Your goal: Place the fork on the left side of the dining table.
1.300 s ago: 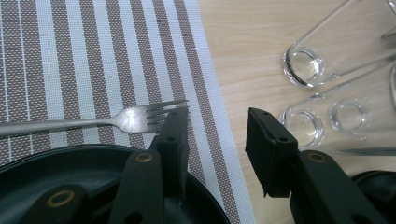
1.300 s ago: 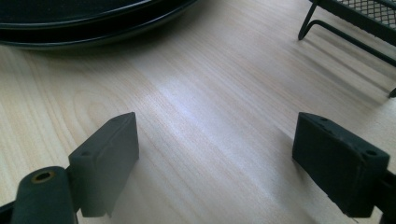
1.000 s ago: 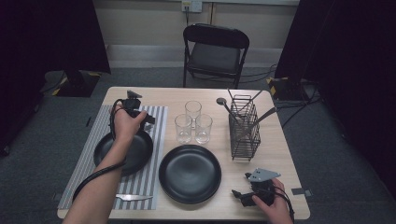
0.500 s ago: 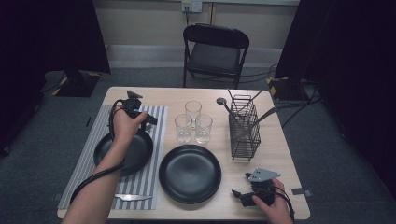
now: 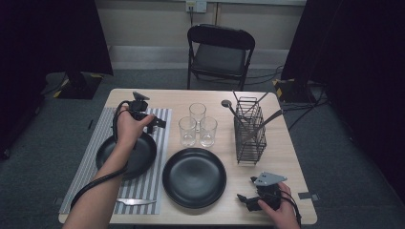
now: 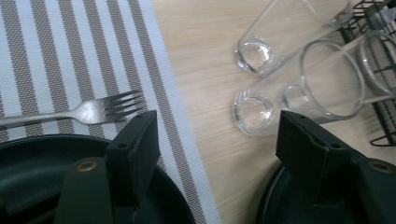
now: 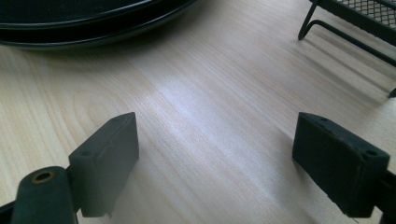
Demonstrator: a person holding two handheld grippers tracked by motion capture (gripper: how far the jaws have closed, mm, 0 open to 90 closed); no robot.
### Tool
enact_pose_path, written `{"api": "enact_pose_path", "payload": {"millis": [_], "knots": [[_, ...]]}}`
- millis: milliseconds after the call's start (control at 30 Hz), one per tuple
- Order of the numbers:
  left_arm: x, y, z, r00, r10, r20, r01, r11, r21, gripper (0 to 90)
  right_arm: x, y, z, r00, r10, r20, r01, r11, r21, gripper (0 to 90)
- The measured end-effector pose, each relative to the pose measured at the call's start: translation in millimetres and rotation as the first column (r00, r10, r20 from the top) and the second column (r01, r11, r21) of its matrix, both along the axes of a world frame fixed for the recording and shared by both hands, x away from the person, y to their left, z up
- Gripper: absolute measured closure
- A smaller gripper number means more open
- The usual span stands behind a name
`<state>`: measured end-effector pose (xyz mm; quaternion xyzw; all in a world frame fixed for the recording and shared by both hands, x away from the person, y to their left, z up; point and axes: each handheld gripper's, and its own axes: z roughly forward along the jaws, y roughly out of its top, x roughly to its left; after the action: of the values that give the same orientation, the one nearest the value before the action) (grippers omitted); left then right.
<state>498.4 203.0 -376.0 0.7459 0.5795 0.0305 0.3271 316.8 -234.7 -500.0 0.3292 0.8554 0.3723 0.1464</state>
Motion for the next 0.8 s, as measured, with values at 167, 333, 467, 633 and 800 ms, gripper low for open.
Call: {"api": "enact_pose_path", "payload": {"millis": [167, 333, 467, 633, 800], "knots": [[-2.3, -5.6, 4.6, 0.9996, -0.02, -0.02, 0.019, 0.9997, -0.012, 29.4, 0.1, 0.0, 0.0, 1.0, 0.001, 0.0, -0.001, 1.0, 0.0, 13.7], [-4.6, -7.8, 6.2, 0.9988, -0.039, -0.028, 0.039, 0.9992, -0.013, 29.6, 0.2, 0.0, 0.0, 1.0, 0.001, 0.0, -0.001, 1.0, 0.0, 13.7], [-5.9, -9.0, 10.1, 0.9988, -0.043, -0.026, 0.042, 0.999, -0.016, 29.3, 0.2, 0.0, -0.1, 1.0, 0.001, 0.001, -0.001, 1.0, 0.0, 13.7], [-6.8, -10.6, 13.0, 0.9982, -0.053, -0.029, 0.052, 0.9985, -0.013, 29.0, 0.2, 0.0, -0.1, 1.0, 0.002, 0.001, -0.002, 1.0, 0.0, 13.7], [-7.8, -12.8, 11.0, 0.9975, -0.059, -0.037, 0.059, 0.9982, -0.013, 28.7, 0.2, 0.0, 0.0, 1.0, 0.001, 0.0, -0.001, 1.0, 0.0, 13.7]]}}
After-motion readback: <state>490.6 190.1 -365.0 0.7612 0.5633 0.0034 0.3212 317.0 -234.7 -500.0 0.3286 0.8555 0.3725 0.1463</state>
